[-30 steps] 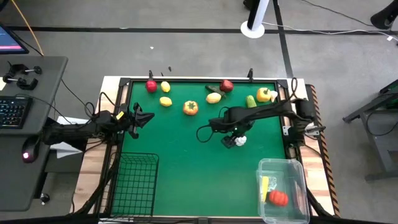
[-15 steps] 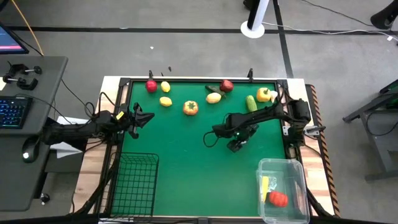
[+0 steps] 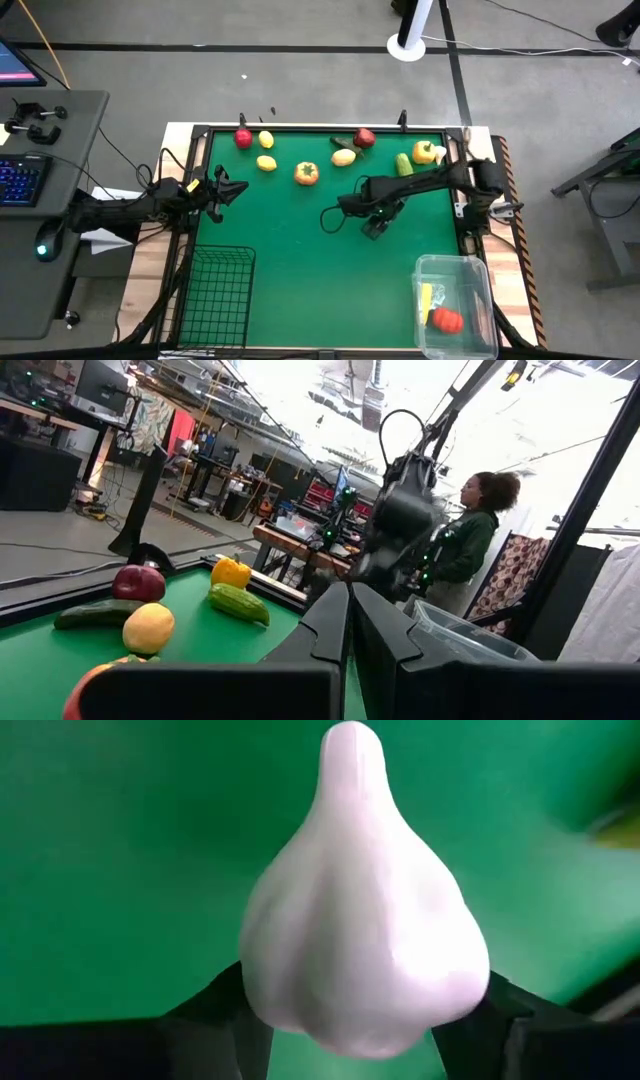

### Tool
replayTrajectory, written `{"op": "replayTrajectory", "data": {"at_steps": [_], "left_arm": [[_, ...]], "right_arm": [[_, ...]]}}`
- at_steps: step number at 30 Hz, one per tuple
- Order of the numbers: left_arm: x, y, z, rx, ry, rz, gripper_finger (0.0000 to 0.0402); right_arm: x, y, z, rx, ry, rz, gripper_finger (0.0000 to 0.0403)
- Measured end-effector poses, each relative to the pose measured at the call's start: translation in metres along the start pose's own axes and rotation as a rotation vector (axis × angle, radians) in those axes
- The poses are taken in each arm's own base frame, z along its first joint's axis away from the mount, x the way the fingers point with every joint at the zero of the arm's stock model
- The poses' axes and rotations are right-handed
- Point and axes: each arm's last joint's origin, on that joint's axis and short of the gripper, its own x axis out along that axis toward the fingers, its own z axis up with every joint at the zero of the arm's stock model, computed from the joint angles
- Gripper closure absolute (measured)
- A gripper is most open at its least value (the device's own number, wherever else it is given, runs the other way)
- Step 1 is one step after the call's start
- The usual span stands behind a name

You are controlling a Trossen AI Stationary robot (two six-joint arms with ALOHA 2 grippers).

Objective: Sort produce into baskets
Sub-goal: Put the white garlic into the transparent bin

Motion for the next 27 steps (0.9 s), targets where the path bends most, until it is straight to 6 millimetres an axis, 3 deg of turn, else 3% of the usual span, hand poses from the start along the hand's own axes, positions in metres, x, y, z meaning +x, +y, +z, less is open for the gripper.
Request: {"op": "replayTrajectory", "data": {"at_steps": [5, 8, 12, 16, 19, 27], "left_arm": [[0.000, 0.000, 0.000, 0.000, 0.000, 0.000, 0.0398], [0.000, 0.000, 0.000, 0.000, 0.000, 0.000, 0.0398], [0.000, 0.000, 0.000, 0.000, 0.000, 0.000, 0.0398], [0.000, 0.000, 0.000, 0.000, 0.000, 0.000, 0.0398], [0.000, 0.000, 0.000, 0.000, 0.000, 0.000, 0.0398], [0.000, 0.000, 0.000, 0.000, 0.000, 0.000, 0.0398]], "right_arm": [[-0.065, -0.022, -0.047, -0.073, -0.099, 0.132, 0.0208], [-0.099, -0.041, -0.090, -0.060, -0.120, 0.338, 0.0208], [-0.125, -0.061, -0.151, 0.050, -0.050, 0.591, 0.0198], [-0.133, -0.070, -0.199, 0.201, 0.023, 0.674, 0.0184], [-0.133, -0.063, -0.224, 0.237, 0.096, 0.664, 0.0176], [-0.118, -0.025, -0.258, 0.179, 0.128, 0.530, 0.0173]]}}
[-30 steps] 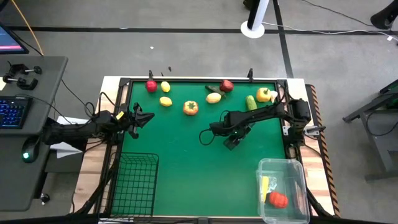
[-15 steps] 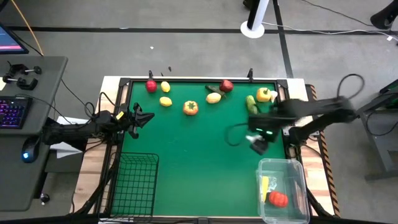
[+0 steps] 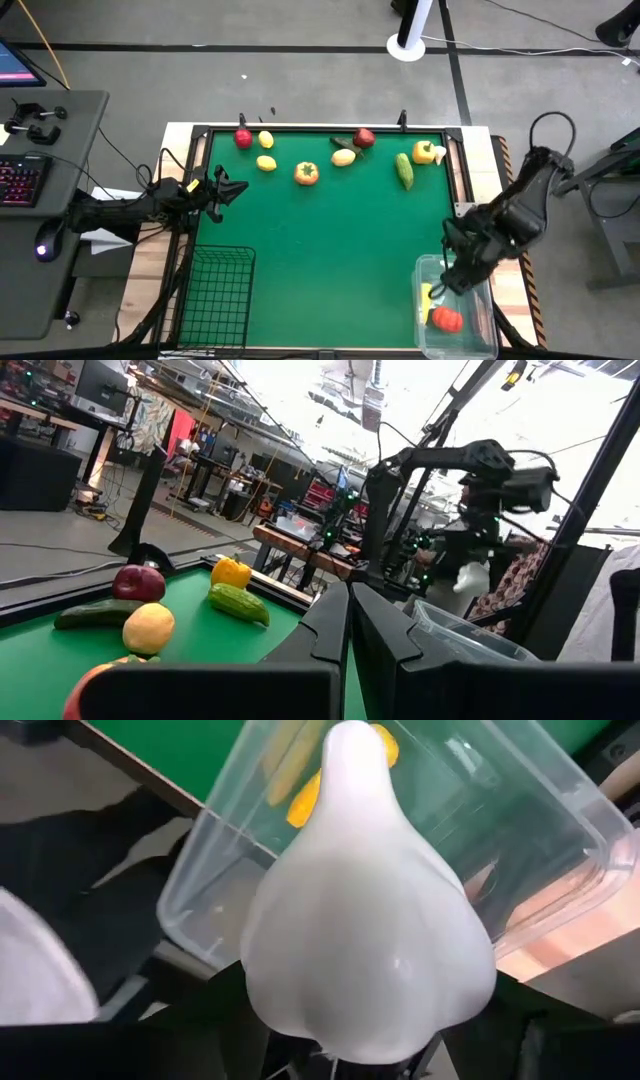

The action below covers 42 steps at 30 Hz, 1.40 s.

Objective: Sort produce into baskets
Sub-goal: Put the white garlic into the transparent bin, then put the yellow lemon into the black wire basket

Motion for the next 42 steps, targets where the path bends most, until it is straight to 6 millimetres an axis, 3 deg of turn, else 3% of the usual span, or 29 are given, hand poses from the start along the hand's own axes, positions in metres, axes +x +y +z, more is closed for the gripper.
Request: {"op": "replayTrajectory", "data": {"at_steps": [6, 11, 20, 23, 26, 30, 34, 38, 42], "left_arm": [[0.000, 0.000, 0.000, 0.001, 0.000, 0.000, 0.0398], [0.000, 0.000, 0.000, 0.000, 0.000, 0.000, 0.0398], [0.000, 0.000, 0.000, 0.000, 0.000, 0.000, 0.0398], [0.000, 0.000, 0.000, 0.000, 0.000, 0.000, 0.0398], [0.000, -0.001, 0.004, -0.075, -0.037, -0.016, 0.0398], [-0.003, -0.007, 0.023, -0.373, -0.244, -0.083, 0.0398], [-0.002, -0.011, 0.037, -0.456, -0.318, -0.085, 0.0398], [0.017, -0.020, 0.046, -0.412, -0.122, -0.047, 0.0398], [0.045, -0.030, 0.077, -0.170, -0.002, 0.073, 0.0398]], "right_arm": [[0.017, 0.010, -0.006, -0.014, -0.002, -0.067, 0.0172], [0.028, 0.019, -0.006, 0.025, 0.109, -0.122, 0.0160], [0.030, 0.027, -0.009, 0.000, 0.210, -0.084, 0.0021], [0.024, 0.030, -0.011, -0.063, 0.203, 0.019, 0.0011], [0.013, 0.028, -0.009, -0.056, 0.083, 0.134, 0.0024], [-0.004, 0.019, -0.001, 0.039, -0.230, 0.275, 0.0028], [-0.017, 0.009, 0.009, 0.078, -0.542, 0.345, 0.0029], [-0.024, 0.001, 0.022, 0.114, -0.669, 0.315, 0.0029], [-0.033, -0.005, 0.036, 0.090, -0.674, 0.271, 0.0029]]}}
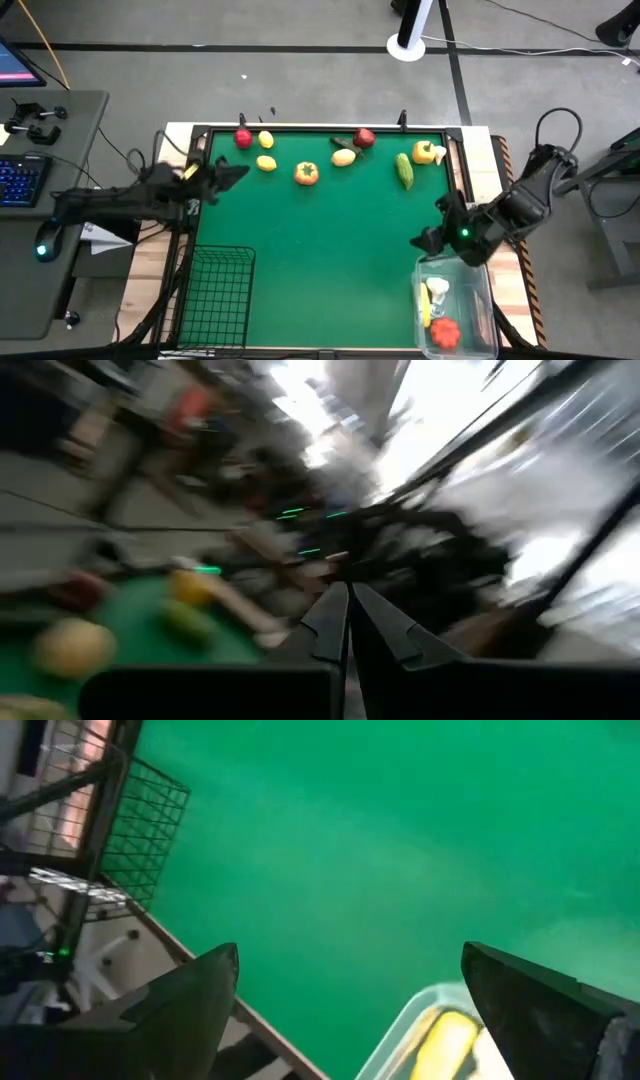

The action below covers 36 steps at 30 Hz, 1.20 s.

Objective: Sort produce into baskets
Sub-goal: Put the yellow lemon into the black wire basket

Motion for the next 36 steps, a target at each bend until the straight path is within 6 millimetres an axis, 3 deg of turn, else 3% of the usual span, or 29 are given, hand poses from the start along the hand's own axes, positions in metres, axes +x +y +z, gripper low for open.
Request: {"op": "replayTrajectory", "data": {"at_steps": [3, 6, 10, 15, 18, 22, 26, 33, 36], "left_arm": [[0.019, -0.008, 0.030, 0.214, 0.118, 0.190, 0.0398], [0.032, -0.002, 0.054, 0.351, 0.359, 0.450, 0.0386], [0.055, 0.025, 0.059, 0.448, 0.739, 0.596, 0.0330], [0.088, 0.070, 0.043, 0.359, 1.029, 0.607, 0.0229], [0.103, 0.096, 0.022, 0.265, 1.187, 0.612, 0.0175], [0.118, 0.121, -0.004, 0.290, 1.346, 0.623, 0.0121], [0.130, 0.136, -0.020, 0.330, 1.448, 0.708, 0.0096], [0.143, 0.150, -0.036, 0.510, 1.531, 0.813, 0.0092], [0.144, 0.153, -0.041, 0.511, 1.557, 0.812, 0.0092]], "right_arm": [[0.001, 0.000, 0.012, -0.018, -0.027, 0.004, 0.0029], [0.004, 0.002, 0.021, -0.060, -0.051, 0.002, 0.0029], [0.007, 0.002, 0.029, -0.124, -0.074, -0.016, 0.0029], [0.010, 0.001, 0.037, -0.167, -0.094, -0.036, 0.0029], [0.010, 0.001, 0.040, -0.183, -0.102, -0.044, 0.0029], [0.011, 0.001, 0.042, -0.201, -0.112, -0.051, 0.0029], [0.012, 0.000, 0.045, -0.209, -0.123, -0.058, 0.0029], [0.013, 0.000, 0.052, -0.189, -0.180, -0.079, 0.0029], [0.013, -0.001, 0.053, -0.201, -0.184, -0.084, 0.0029]]}}
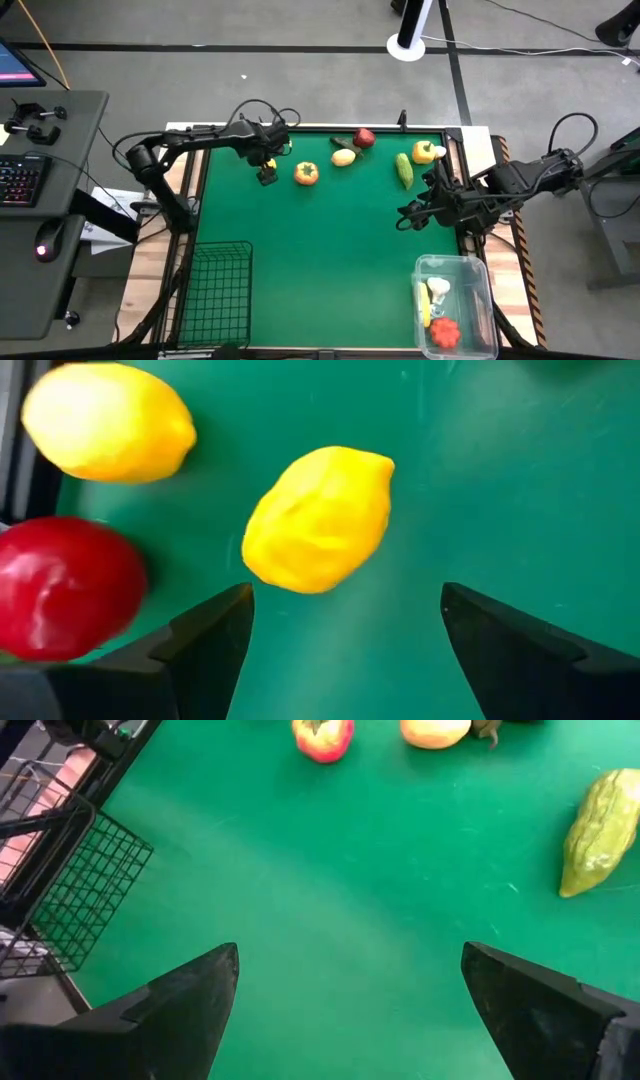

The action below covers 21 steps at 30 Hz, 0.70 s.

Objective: Sort produce into baskets
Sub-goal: Put the yellow lemon into the black wire basket

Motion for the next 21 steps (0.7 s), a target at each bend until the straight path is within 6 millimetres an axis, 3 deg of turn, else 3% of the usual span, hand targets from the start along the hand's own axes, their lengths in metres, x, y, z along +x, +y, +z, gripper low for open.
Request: {"op": "replayTrajectory", "data": {"at_steps": [9, 14, 21], "left_arm": [[-0.008, -0.022, 0.006, 0.104, -0.034, 0.028, 0.0092], [-0.013, -0.039, 0.007, 0.117, -0.048, 0.176, 0.0092], [-0.003, -0.041, 0.013, 0.114, -0.054, 0.202, 0.0092]], "right_arm": [[0.000, 0.000, 0.001, 0.000, -0.023, -0.008, 0.0029], [0.000, -0.001, 0.002, 0.000, -0.052, -0.018, 0.0029], [0.000, -0.001, 0.003, 0.000, -0.115, -0.037, 0.0029]]}}
